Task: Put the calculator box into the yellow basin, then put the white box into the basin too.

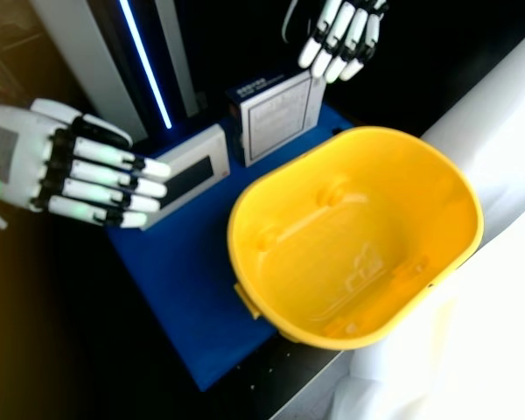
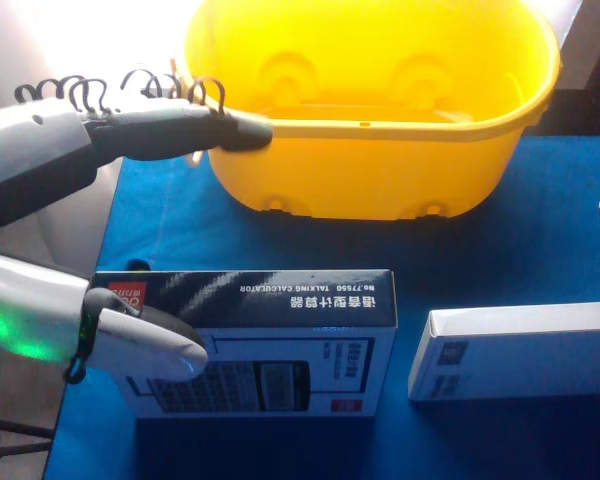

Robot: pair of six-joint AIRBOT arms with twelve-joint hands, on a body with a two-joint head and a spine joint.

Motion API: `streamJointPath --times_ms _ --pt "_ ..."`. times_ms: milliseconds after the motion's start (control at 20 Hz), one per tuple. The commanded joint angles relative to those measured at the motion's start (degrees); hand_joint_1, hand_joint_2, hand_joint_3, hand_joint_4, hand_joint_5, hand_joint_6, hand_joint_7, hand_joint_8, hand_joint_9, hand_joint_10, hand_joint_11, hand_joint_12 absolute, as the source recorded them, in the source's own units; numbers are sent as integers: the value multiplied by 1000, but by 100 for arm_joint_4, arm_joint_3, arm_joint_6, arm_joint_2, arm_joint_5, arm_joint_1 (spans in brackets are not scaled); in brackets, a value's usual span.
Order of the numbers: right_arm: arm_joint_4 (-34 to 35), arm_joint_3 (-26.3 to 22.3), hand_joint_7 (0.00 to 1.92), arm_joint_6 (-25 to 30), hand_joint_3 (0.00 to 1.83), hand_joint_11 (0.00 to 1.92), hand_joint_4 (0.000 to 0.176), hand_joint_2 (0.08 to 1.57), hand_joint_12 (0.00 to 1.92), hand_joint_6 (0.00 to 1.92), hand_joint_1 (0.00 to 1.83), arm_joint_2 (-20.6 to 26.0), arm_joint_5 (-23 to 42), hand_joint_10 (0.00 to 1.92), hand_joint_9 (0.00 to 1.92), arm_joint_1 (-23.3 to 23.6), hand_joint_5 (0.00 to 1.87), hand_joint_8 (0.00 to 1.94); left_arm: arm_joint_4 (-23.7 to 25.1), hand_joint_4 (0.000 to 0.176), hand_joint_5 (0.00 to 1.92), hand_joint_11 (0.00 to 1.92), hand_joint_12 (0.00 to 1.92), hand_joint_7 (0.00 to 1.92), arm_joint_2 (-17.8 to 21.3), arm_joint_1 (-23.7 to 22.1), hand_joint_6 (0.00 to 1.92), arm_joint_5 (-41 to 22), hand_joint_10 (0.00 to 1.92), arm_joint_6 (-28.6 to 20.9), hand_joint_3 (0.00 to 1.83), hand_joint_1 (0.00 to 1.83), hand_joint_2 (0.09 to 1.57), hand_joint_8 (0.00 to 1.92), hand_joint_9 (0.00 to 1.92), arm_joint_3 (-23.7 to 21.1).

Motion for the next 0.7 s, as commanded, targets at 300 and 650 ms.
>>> streamJointPath --times_ms 300,650 --pt "313 135 612 33 1 309 0 776 747 5 690 -183 -690 23 633 48 610 7 -109 0 370 0 949 338 -281 -129 13 -235 46 -63 0 705 814 10 317 167" --pt "659 414 638 0 0 131 0 728 919 3 753 -534 -165 1 590 49 577 2 36 0 309 0 882 287 -789 -132 1 527 1 -290 4 701 881 0 266 512"
